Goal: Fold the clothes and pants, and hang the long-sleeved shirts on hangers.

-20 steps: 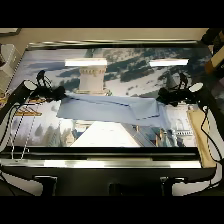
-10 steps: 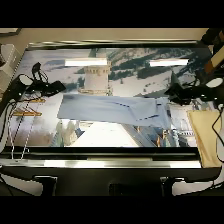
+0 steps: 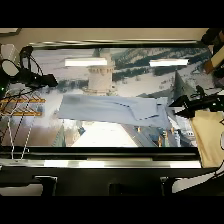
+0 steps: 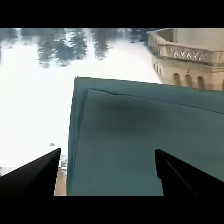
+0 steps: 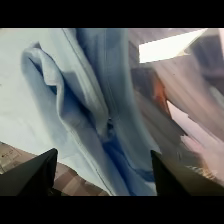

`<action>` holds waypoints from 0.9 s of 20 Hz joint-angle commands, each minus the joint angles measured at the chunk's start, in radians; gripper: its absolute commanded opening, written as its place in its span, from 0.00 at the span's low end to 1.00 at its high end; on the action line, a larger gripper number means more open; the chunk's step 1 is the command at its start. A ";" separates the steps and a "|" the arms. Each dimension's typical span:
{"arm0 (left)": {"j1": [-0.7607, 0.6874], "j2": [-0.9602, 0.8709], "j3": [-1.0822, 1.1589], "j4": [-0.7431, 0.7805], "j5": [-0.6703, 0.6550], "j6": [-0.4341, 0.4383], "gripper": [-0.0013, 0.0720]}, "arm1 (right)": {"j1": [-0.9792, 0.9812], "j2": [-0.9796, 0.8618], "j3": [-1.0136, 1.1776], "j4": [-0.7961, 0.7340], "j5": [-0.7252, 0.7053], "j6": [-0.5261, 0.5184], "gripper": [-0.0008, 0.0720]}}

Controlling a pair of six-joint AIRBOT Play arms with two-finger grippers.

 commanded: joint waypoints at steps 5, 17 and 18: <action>-0.018 0.021 0.004 0.035 -0.068 -0.042 0.97 | -0.006 -0.134 0.002 0.142 -0.018 -0.101 0.93; -0.018 0.019 0.004 0.035 -0.067 -0.064 0.97 | 0.128 -0.154 0.002 0.122 -0.070 -0.095 0.72; -0.018 0.018 0.004 0.034 -0.067 -0.071 0.97 | 0.140 -0.153 0.002 0.103 -0.081 -0.089 0.58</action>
